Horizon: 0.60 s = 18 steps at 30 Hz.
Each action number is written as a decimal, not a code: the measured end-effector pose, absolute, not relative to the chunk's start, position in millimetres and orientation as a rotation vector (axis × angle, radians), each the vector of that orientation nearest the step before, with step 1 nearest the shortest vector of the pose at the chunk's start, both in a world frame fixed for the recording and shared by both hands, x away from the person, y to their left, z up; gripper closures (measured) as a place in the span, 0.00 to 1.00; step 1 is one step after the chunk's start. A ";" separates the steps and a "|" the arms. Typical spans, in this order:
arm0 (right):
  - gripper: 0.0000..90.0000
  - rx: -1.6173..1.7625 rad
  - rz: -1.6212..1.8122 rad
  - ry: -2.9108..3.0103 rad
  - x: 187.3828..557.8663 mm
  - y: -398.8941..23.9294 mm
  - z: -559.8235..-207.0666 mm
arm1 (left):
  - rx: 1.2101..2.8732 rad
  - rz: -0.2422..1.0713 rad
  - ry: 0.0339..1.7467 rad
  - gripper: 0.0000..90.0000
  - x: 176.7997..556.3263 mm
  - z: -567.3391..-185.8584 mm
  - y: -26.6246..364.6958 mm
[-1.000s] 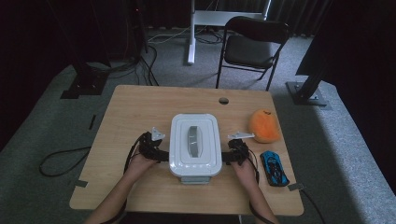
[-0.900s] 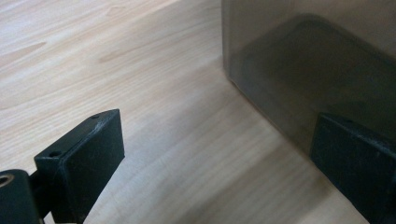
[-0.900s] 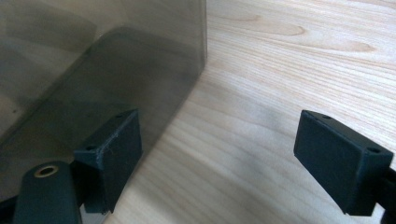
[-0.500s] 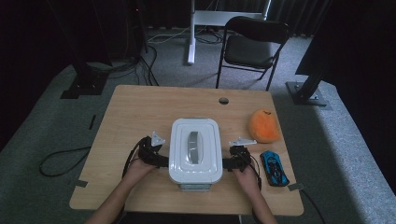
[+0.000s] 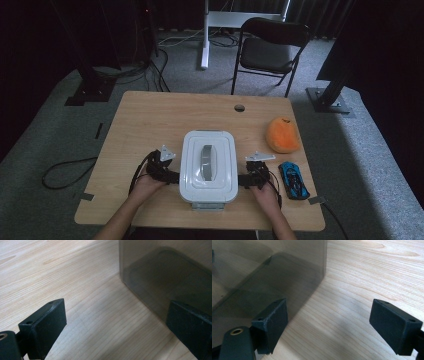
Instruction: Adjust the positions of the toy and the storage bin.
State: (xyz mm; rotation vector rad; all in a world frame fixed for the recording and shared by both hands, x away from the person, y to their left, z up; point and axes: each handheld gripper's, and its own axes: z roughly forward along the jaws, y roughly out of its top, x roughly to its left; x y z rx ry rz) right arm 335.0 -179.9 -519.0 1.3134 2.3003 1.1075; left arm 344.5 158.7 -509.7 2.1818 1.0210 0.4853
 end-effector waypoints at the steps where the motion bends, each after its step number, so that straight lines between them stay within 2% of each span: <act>1: 0.16 1.317 1.110 2.300 334.8 -180.1 -519.2 | 2.176 0.479 1.024 0.04 344.5 -510.2 159.4; 18: 0.14 1.272 1.121 2.304 328.9 -184.4 -526.6 | 2.129 0.394 1.003 0.02 343.7 -521.3 185.3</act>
